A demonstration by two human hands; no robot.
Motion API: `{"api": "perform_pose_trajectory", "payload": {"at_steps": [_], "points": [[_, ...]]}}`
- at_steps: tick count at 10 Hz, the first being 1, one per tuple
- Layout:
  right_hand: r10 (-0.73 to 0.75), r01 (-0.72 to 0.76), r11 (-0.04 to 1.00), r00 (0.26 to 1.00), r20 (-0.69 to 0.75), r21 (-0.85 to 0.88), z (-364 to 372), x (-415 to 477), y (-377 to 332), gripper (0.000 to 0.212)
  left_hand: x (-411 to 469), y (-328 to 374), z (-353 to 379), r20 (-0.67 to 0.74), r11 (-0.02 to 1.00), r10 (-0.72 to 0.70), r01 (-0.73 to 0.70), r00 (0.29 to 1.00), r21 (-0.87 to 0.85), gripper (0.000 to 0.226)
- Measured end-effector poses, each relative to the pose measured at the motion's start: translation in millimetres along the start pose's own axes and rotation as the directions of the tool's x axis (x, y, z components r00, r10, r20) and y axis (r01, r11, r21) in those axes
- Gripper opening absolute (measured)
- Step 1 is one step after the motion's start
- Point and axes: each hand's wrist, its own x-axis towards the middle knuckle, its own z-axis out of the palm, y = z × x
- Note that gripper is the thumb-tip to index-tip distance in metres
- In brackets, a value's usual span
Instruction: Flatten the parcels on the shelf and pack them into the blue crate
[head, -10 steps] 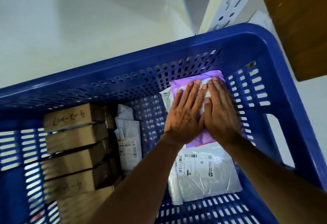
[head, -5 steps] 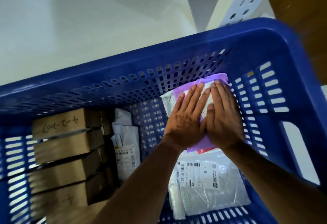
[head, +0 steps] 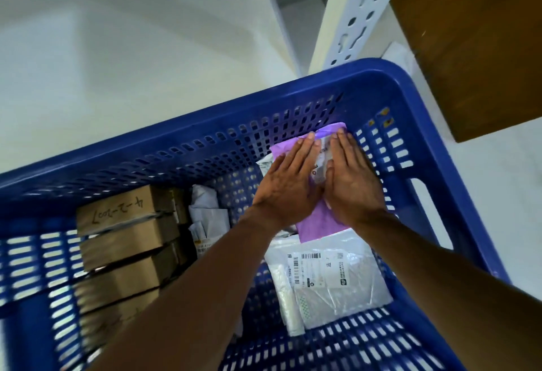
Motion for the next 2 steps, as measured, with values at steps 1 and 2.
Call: {"api": "perform_pose_trajectory", "payload": {"at_steps": [1, 2], "points": [[0.050, -0.051, 0.998, 0.999, 0.015, 0.048, -24, -10, -13, 0.079, -9, 2, -11, 0.012, 0.999, -0.049, 0.049, 0.999, -0.005, 0.084], [0.052, -0.060, 0.996, 0.992, 0.111, 0.062, -38, -18, -20, 0.080, -22, 5, -21, 0.049, 0.993, -0.112, 0.113, 0.993, -0.032, 0.082]]}}
